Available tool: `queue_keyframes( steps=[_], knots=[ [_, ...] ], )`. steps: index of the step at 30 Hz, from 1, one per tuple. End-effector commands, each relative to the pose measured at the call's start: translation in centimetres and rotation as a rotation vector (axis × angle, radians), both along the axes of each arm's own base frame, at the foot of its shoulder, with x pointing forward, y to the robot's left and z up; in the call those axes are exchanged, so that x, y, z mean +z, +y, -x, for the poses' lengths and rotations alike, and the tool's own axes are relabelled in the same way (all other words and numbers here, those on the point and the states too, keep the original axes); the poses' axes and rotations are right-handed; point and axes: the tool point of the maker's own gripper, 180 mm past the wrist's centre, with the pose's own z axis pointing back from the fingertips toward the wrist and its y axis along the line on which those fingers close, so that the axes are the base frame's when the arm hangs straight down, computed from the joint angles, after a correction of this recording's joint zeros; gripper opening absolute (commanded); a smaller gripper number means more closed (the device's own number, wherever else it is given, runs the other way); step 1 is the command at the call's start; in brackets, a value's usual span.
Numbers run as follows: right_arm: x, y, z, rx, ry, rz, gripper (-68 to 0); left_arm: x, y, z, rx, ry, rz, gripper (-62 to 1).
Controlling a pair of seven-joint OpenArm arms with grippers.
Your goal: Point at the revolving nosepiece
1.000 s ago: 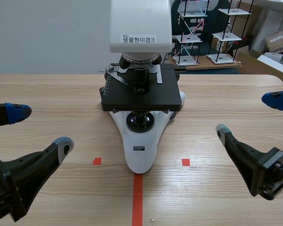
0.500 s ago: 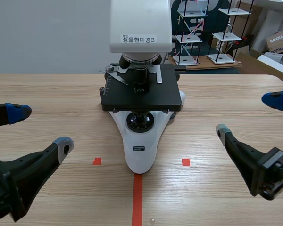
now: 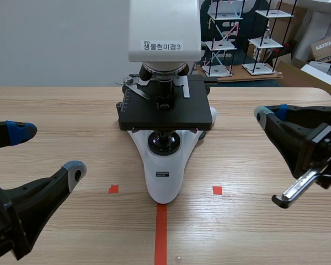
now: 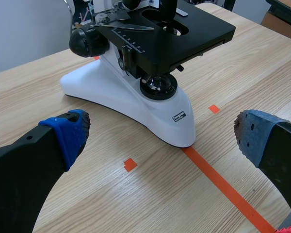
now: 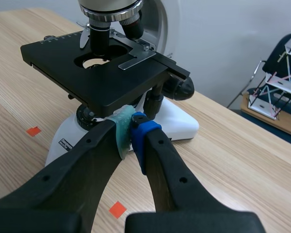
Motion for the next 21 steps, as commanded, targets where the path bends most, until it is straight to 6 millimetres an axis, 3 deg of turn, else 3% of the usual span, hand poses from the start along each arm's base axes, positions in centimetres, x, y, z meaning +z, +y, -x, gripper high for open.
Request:
queue_keyframes(
  steps=[1,11,21],
  knots=[
    [1.0,0.1,-0.9,0.004,-0.044,-0.013,-66.3,0.6,-0.3,0.1,-0.001,-0.014,0.025,1.4],
    [2.1,2.6,-4.0,0.073,-0.116,-0.042,-66.5,0.6,-0.3,0.1,-0.001,-0.014,0.025,1.4],
    [2.6,6.1,-4.5,0.18,-0.159,-0.058,-66.5,0.6,-0.3,0.1,-0.001,-0.014,0.026,1.4]
  ],
)
